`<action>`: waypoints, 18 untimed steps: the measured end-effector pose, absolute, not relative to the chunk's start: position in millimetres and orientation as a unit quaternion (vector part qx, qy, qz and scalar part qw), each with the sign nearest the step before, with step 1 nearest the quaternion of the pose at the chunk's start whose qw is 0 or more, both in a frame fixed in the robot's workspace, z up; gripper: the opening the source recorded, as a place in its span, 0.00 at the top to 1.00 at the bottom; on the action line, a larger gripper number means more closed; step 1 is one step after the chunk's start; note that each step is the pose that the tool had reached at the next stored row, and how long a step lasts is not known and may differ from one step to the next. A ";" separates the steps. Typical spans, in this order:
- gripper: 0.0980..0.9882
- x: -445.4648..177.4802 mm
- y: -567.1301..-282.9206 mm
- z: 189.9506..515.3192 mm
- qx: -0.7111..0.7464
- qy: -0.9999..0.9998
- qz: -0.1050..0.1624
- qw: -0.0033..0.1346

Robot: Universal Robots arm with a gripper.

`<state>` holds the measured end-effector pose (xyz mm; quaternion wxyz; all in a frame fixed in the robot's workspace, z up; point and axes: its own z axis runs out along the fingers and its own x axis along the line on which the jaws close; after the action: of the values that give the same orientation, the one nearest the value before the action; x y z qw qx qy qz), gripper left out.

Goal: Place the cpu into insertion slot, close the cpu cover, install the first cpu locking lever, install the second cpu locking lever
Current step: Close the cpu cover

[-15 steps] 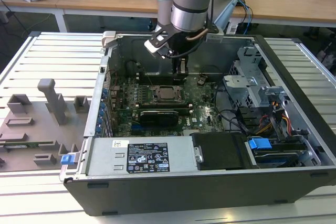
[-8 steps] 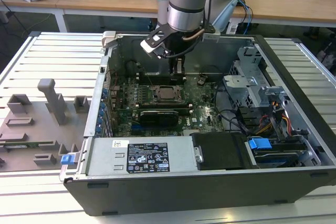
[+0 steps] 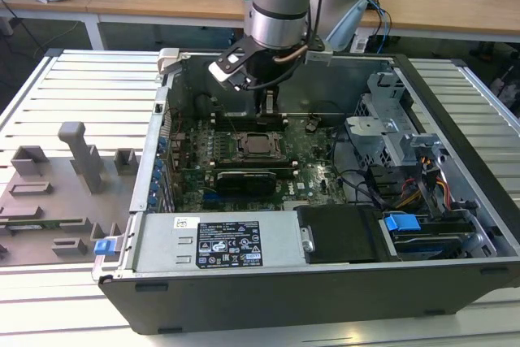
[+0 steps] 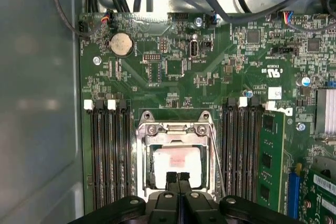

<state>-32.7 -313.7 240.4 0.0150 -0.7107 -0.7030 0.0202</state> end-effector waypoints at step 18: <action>0.99 -57.0 -313.7 240.2 -0.711 -0.703 0.020 0.015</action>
<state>-57.0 -313.7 240.2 0.0149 -0.7107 -0.7030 0.0202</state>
